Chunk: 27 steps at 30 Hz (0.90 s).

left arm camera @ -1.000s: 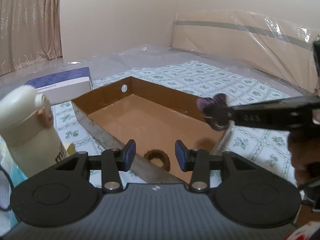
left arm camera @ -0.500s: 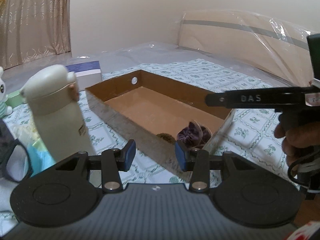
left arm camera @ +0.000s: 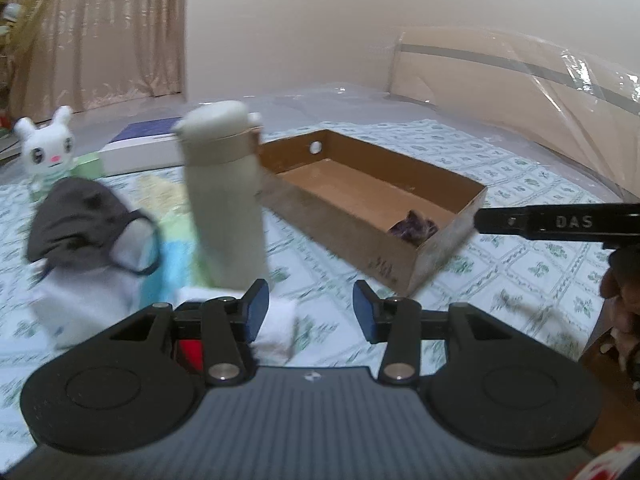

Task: Organize soft objects
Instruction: 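Move the left tool to the black-and-red earmuff pad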

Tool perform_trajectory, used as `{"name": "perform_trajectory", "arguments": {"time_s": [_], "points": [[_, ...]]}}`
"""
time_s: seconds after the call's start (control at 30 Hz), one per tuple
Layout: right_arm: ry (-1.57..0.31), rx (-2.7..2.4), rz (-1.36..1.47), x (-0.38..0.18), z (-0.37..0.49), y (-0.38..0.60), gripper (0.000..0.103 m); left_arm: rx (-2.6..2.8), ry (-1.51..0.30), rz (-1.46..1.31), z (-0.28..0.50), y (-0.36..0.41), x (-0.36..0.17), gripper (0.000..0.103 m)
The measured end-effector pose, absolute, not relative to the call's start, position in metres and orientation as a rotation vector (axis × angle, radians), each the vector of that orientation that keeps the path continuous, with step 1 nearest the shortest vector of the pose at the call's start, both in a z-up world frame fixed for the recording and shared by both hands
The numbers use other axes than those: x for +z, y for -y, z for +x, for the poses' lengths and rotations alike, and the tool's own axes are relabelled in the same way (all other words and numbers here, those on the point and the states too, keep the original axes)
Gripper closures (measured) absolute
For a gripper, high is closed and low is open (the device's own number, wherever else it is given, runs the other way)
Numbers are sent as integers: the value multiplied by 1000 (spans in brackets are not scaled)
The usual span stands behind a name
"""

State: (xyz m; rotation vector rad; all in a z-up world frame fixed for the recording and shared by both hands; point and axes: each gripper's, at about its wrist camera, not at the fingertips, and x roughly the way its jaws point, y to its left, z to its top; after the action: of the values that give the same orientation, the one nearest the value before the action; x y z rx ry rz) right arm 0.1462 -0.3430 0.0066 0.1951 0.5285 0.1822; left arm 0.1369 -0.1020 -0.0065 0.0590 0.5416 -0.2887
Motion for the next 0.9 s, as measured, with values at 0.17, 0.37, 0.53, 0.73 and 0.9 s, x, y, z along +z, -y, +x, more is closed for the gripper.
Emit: {"name": "perform_trajectory", "arguments": {"time_s": [0.17, 0.37, 0.53, 0.73, 0.9], "points": [[-543, 216, 192, 10, 124, 322, 33, -215, -554, 49, 109, 71, -5, 59], [-554, 255, 184, 14, 102, 295, 33, -147, -545, 43, 82, 44, 2, 58], [-555, 279, 168, 16, 88, 279, 33, -115, -528, 29, 65, 27, 7, 56], [-557, 291, 146, 19, 81, 270, 33, -95, -527, 13, 53, 18, 10, 54], [-557, 293, 132, 19, 79, 269, 33, -95, -525, 9, 50, 18, 10, 51]]}}
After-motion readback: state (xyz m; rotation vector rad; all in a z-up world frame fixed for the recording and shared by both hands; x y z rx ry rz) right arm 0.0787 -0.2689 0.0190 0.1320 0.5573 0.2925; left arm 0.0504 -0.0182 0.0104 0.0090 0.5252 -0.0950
